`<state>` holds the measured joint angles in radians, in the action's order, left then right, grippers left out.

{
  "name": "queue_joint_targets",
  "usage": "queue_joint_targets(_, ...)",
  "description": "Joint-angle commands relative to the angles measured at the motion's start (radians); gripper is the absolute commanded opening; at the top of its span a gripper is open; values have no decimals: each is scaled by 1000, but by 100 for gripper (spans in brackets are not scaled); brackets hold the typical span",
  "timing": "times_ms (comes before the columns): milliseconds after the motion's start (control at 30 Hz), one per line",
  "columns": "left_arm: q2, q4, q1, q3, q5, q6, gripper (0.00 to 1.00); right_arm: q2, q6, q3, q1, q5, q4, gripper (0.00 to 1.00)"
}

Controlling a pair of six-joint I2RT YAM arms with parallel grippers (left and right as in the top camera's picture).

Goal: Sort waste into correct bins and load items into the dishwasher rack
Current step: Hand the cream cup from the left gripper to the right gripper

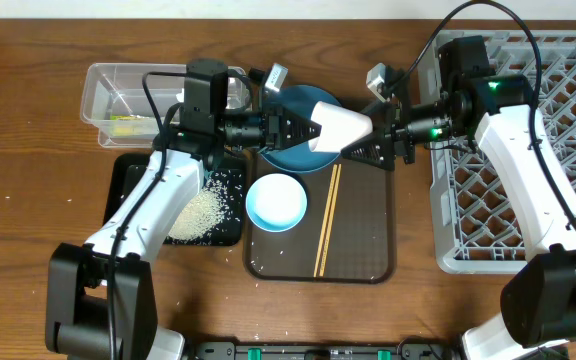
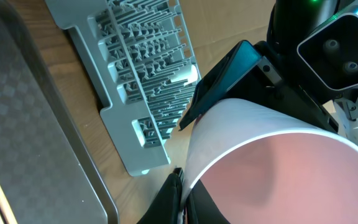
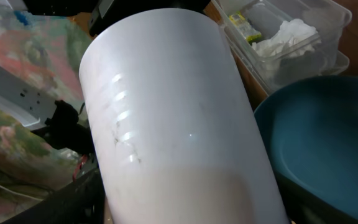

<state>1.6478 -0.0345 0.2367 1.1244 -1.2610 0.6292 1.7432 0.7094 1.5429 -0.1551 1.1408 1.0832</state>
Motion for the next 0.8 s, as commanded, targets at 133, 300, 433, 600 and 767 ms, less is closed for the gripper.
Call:
queue_joint_targets(133,7,-5,0,14,-11,5,6,-2,11,-5,-9,53,0,71)
queue_joint_targets(300,7,-5,0,14,-10,4,7,-2,11,-5,-9,53,-10,60)
queue_joint_targets(433,7,-5,0,12,13,-7,12,-2,10,-5,-9,45,-20,53)
queue_joint_targets(600,7,38,0,7,97,-54,24,-2,-19,-5,-5,-47,-26,39)
queue_joint_targets(767,6,186,-10,7,298,-185,41,-4,-172,14,29,-259,-36,21)
